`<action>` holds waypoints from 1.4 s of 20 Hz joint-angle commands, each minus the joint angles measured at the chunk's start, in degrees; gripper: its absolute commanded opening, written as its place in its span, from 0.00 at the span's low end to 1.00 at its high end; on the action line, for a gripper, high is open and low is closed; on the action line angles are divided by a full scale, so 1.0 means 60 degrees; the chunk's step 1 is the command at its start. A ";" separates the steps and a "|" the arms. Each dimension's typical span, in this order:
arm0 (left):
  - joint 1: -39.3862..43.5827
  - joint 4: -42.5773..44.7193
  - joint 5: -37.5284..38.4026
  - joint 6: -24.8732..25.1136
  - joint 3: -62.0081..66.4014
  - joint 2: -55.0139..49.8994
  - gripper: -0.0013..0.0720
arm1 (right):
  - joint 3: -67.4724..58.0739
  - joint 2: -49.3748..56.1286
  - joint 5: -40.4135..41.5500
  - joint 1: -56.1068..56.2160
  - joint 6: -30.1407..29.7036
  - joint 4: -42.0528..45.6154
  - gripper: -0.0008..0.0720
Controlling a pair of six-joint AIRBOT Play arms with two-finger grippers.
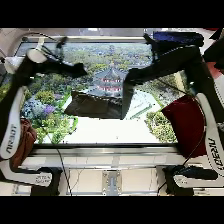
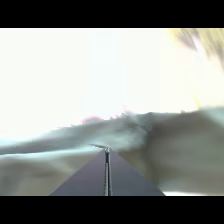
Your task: Fold the shirts.
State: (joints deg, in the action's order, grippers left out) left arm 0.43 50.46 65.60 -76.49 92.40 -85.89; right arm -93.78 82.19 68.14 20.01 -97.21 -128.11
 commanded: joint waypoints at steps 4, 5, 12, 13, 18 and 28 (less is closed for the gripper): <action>-0.3617 0.0193 0.1290 0.0080 0.0007 0.1184 0.04 | -0.0058 0.1865 -0.4659 0.2787 0.0820 0.0062 0.03; -0.3931 0.0193 0.1479 0.0240 0.0004 0.1188 0.04 | -0.0066 0.2266 -0.5180 0.3067 0.1107 0.0029 0.03; -0.4543 0.0262 0.1661 0.0831 -0.0018 0.1126 0.04 | -0.1086 0.2707 -0.5337 0.3661 0.1694 0.0761 0.67; -0.4528 0.0262 0.1665 0.0831 -0.0058 0.1129 0.04 | -0.1381 0.2707 -0.4728 0.3421 0.1698 0.1381 0.67; -0.4532 0.0266 0.1690 0.0834 -0.0455 0.1129 0.04 | -0.2153 0.2728 0.1253 0.1381 0.2361 0.5756 0.66; -0.4532 0.0262 0.1687 0.1188 -0.1413 0.1137 0.04 | 0.1461 0.2830 -0.3038 -0.0113 0.4830 0.3989 0.67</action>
State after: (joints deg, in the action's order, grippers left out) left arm -26.70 52.03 75.72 -69.87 84.64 -79.13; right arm -90.96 98.76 65.04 20.47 -75.83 -96.51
